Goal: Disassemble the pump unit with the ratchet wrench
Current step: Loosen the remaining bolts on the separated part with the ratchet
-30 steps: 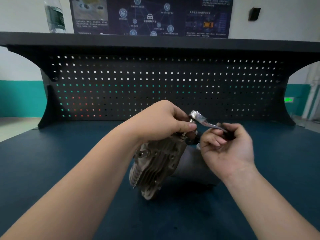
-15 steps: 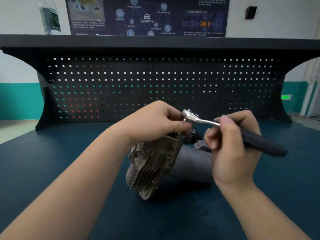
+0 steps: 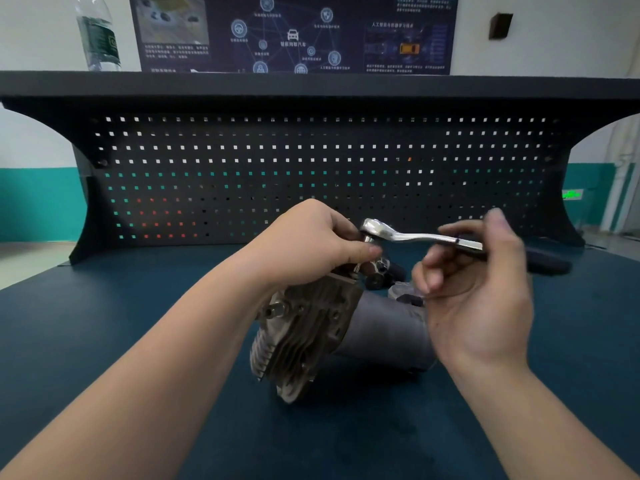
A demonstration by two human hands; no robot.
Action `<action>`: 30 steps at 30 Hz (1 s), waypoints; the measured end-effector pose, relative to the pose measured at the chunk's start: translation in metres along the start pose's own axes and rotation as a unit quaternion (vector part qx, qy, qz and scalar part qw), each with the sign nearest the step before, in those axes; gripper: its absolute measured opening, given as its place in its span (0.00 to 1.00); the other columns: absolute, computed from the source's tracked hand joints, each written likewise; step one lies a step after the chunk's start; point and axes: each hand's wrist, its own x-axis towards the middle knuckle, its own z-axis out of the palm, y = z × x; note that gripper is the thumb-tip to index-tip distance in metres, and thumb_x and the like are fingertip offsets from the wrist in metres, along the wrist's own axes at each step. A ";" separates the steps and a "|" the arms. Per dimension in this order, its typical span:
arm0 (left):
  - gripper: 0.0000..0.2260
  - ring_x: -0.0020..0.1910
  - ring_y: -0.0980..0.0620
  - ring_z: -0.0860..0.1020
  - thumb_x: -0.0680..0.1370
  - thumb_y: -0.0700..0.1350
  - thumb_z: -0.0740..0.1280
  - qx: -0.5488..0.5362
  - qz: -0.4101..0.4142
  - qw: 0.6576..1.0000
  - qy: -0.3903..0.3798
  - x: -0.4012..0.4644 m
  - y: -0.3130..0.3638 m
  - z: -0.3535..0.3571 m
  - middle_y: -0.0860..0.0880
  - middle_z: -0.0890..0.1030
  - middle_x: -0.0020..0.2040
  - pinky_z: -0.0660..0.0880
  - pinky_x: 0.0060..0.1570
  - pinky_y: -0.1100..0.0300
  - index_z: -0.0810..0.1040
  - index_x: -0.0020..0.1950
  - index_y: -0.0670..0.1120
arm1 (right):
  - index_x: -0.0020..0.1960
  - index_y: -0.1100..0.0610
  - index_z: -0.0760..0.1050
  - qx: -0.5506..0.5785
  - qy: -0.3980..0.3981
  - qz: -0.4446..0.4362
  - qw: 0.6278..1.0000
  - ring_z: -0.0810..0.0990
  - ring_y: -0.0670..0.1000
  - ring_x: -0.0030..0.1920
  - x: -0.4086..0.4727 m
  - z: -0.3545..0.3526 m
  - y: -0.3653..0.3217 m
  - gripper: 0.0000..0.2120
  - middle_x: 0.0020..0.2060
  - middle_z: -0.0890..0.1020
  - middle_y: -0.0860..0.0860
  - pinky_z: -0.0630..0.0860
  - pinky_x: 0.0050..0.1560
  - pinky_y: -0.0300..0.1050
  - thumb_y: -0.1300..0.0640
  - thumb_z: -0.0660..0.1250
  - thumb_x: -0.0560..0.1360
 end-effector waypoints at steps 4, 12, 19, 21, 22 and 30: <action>0.06 0.44 0.56 0.82 0.72 0.53 0.73 -0.022 0.019 0.999 -0.026 0.000 -0.002 -0.003 0.54 0.85 0.41 0.77 0.52 0.54 0.86 0.43 0.52 | 0.42 0.52 0.76 -0.287 -0.154 -0.265 0.908 0.75 0.44 0.29 -0.011 -0.001 0.001 0.09 0.31 0.77 0.47 0.69 0.33 0.37 0.48 0.64 0.77; 0.06 0.44 0.55 0.82 0.73 0.52 0.73 -0.013 0.013 0.999 -0.043 0.001 -0.002 -0.002 0.55 0.85 0.40 0.78 0.52 0.55 0.86 0.41 0.52 | 0.34 0.63 0.73 0.312 0.212 0.303 0.875 0.64 0.46 0.19 0.005 -0.002 0.012 0.11 0.24 0.70 0.52 0.63 0.19 0.34 0.58 0.61 0.72; 0.07 0.43 0.49 0.82 0.71 0.54 0.73 -0.002 0.001 1.000 -0.005 0.002 -0.003 0.001 0.50 0.85 0.39 0.78 0.50 0.49 0.85 0.37 0.53 | 0.34 0.50 0.77 -0.043 0.029 -0.013 0.999 0.74 0.47 0.26 0.004 -0.003 0.007 0.13 0.27 0.77 0.49 0.71 0.26 0.40 0.53 0.65 0.77; 0.06 0.44 0.52 0.83 0.72 0.53 0.73 -0.004 0.011 1.000 -0.017 0.001 -0.004 -0.001 0.52 0.85 0.39 0.78 0.53 0.49 0.85 0.39 0.52 | 0.39 0.48 0.73 -0.257 -0.072 -0.224 0.937 0.76 0.50 0.29 -0.006 0.000 0.004 0.08 0.30 0.78 0.49 0.73 0.30 0.46 0.51 0.64 0.77; 0.05 0.45 0.55 0.83 0.73 0.52 0.73 -0.013 0.018 0.999 -0.031 0.001 -0.004 -0.002 0.54 0.85 0.40 0.78 0.54 0.51 0.85 0.41 0.52 | 0.40 0.48 0.72 -0.304 -0.095 -0.270 0.909 0.77 0.50 0.29 -0.009 0.000 0.006 0.07 0.31 0.78 0.50 0.73 0.31 0.47 0.52 0.64 0.77; 0.08 0.44 0.54 0.82 0.76 0.52 0.69 -0.008 0.022 0.999 -0.041 0.000 -0.004 -0.003 0.53 0.86 0.42 0.78 0.52 0.55 0.85 0.43 0.51 | 0.28 0.62 0.72 0.232 0.191 0.286 0.910 0.66 0.47 0.22 0.009 0.000 0.006 0.16 0.26 0.71 0.53 0.65 0.22 0.35 0.59 0.59 0.74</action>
